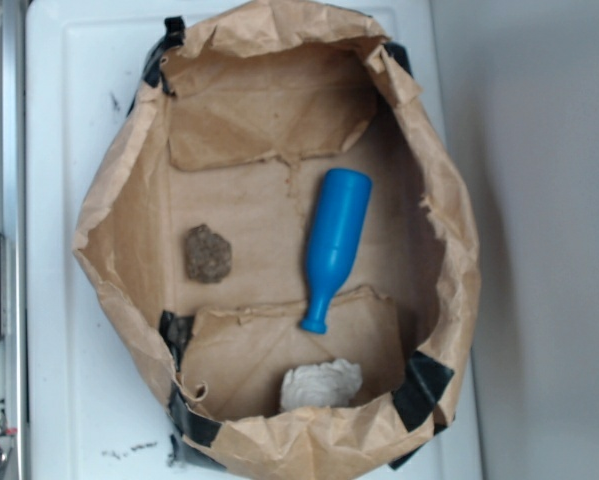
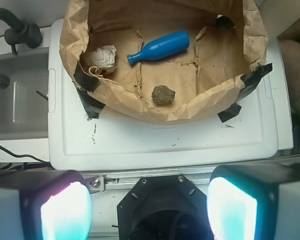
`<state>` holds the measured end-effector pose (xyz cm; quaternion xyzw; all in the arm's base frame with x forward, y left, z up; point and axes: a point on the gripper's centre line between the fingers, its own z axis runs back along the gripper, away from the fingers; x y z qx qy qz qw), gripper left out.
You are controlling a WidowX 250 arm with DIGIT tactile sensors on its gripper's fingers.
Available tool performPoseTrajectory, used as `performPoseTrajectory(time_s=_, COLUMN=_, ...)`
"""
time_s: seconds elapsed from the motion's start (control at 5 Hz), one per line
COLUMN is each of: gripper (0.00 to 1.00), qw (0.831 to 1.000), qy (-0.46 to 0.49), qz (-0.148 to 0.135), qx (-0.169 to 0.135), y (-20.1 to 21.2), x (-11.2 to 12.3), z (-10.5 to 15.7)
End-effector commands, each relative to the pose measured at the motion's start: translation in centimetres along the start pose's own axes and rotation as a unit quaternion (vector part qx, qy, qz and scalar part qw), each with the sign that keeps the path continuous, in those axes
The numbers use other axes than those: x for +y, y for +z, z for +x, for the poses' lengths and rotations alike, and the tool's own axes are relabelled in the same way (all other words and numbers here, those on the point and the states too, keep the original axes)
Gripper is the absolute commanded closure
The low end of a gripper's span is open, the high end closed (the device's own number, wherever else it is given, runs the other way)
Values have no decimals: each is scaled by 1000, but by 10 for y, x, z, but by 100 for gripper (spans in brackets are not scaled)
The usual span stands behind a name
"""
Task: Grab the blue bottle.
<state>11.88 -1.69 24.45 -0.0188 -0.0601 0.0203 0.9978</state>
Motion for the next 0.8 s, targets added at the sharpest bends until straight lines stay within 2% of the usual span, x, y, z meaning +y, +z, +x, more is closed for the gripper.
performPoseTrajectory(time_s=0.0, gripper=0, qw=1000, qy=0, qz=0, qx=0, y=0, x=0, z=0)
performPoseTrajectory(time_s=0.2, gripper=0, qw=995, qy=94, qz=31, qx=-14, y=-11, x=-8, z=49)
performPoseTrajectory(time_s=0.4, gripper=0, qw=975, qy=216, qz=54, qx=-12, y=-26, x=-15, z=97)
performPoseTrajectory(time_s=0.6, gripper=0, qw=939, qy=334, qz=73, qx=-29, y=-59, x=-11, z=132)
